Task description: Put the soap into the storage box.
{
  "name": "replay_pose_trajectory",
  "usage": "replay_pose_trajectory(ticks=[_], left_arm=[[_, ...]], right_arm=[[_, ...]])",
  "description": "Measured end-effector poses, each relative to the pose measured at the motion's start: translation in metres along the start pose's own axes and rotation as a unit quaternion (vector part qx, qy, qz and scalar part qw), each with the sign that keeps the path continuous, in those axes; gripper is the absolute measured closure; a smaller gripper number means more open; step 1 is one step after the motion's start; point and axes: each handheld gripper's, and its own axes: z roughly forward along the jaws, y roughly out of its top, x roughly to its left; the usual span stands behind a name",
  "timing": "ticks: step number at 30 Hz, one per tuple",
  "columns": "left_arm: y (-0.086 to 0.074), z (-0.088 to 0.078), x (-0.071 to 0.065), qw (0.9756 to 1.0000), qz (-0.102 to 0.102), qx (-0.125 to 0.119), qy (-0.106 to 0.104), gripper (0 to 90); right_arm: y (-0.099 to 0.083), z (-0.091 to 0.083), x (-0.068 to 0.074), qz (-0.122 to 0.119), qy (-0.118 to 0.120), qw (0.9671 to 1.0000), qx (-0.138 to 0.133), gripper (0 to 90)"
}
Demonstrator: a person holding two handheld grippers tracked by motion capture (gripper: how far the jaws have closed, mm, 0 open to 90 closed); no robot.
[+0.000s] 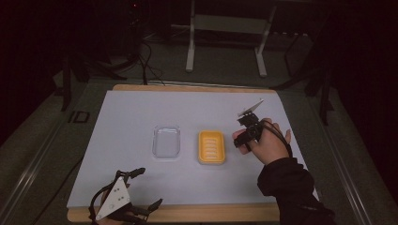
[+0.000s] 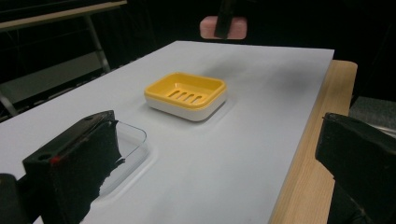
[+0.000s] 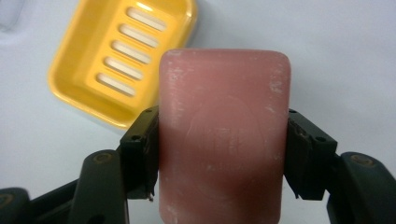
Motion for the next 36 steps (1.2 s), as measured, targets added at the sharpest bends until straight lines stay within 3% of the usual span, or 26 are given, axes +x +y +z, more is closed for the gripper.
replay_pose_trajectory(ticks=[2,7,10,12,13,16,20,22,26,30,36], left_arm=[[0.0,0.0,0.0,1.0,0.0,0.001,0.0,0.5],[0.0,0.0,0.0,1.0,0.001,0.001,0.0,0.4],[0.0,0.0,0.0,1.0,0.001,0.0,0.0,0.4],[0.0,0.0,0.0,1.0,0.0,0.0,-0.001,0.4],[0.0,0.0,0.0,1.0,0.001,0.0,-0.001,0.5],[0.0,0.0,0.0,1.0,0.001,-0.001,-0.002,0.5],[0.0,-0.001,0.0,1.0,0.002,0.0,-0.002,0.5],[0.0,-0.001,-0.001,1.0,0.002,-0.001,-0.002,0.4],[0.001,-0.001,-0.001,1.0,0.003,0.0,-0.003,0.4],[0.001,-0.001,-0.001,1.0,0.003,0.0,-0.003,0.4],[0.001,-0.001,-0.001,1.0,0.003,-0.001,-0.004,0.4]], right_arm=[[0.004,0.002,0.007,-0.004,-0.01,0.9999,0.005,37.9],[0.015,0.009,0.022,0.008,0.009,0.9999,0.002,37.9],[0.02,0.012,0.033,0.014,-0.001,0.9999,-0.001,37.9],[0.023,0.014,0.039,0.027,-0.003,0.9996,-0.01,37.9],[0.025,0.016,0.043,0.048,0.004,0.9987,-0.014,37.9],[0.03,0.021,0.053,0.049,0.002,0.9988,-0.002,37.9],[0.032,0.027,0.062,0.057,-0.003,0.9983,-0.006,37.9],[0.032,0.032,0.066,0.075,-0.008,0.997,-0.018,37.9],[0.033,0.041,0.07,0.103,-0.004,0.9946,-0.013,37.9],[0.034,0.05,0.072,0.122,-0.01,0.9922,-0.019,37.9],[0.037,0.061,0.079,0.149,-0.001,0.9885,-0.026,37.9]])
